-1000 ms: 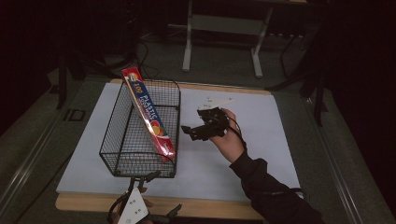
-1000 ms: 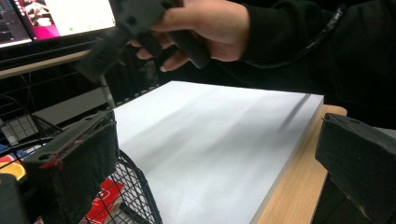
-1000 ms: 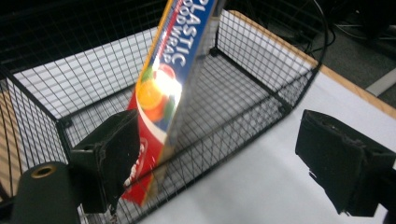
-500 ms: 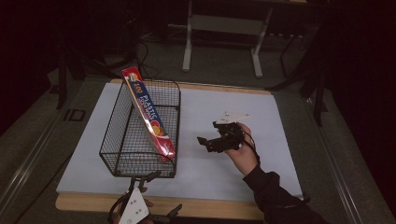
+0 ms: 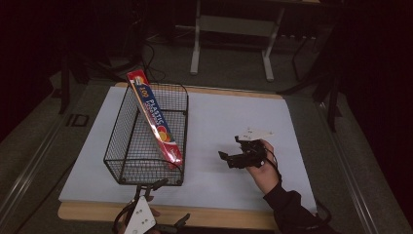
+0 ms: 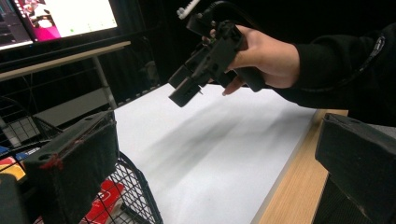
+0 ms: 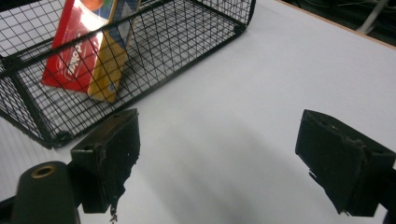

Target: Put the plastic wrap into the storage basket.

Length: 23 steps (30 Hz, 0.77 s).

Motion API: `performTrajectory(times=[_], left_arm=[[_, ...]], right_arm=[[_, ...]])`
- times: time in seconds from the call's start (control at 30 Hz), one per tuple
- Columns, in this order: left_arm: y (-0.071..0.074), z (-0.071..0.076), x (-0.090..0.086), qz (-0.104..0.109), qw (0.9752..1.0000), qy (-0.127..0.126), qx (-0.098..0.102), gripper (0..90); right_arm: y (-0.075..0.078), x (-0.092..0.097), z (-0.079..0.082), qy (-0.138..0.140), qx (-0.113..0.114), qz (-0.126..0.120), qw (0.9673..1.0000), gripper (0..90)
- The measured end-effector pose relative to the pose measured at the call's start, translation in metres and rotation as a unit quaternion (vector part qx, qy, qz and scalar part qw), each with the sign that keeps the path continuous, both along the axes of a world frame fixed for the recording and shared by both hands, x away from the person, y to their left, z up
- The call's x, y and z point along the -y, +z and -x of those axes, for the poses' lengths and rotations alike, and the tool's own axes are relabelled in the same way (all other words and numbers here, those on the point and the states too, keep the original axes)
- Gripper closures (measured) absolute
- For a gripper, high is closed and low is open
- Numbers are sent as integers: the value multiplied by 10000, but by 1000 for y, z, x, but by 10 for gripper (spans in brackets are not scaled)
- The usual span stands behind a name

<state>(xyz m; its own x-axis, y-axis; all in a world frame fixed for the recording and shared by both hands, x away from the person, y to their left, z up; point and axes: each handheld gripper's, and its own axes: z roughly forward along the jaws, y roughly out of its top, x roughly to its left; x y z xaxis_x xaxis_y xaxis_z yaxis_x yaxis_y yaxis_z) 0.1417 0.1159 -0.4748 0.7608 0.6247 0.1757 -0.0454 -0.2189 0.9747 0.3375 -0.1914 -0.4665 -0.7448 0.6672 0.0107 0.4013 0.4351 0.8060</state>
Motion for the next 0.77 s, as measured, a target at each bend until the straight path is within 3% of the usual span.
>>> performTrajectory(times=[0.23,0.37,0.6,0.77], left_arm=[[0,1,0,-9,10000,-4,8,1],[0,0,0,-4,10000,-11,-11,1],[-1,0,1,-30,10000,-42,-27,1],[-2,1,2,-28,10000,-56,-56,1]], right_arm=[[-13,11,3,-88,-32,77,9999,138],[-23,17,8,-197,81,33,9998,138],[-23,12,11,-127,277,-16,9995,138],[-28,12,10,-110,246,103,9996,141]])
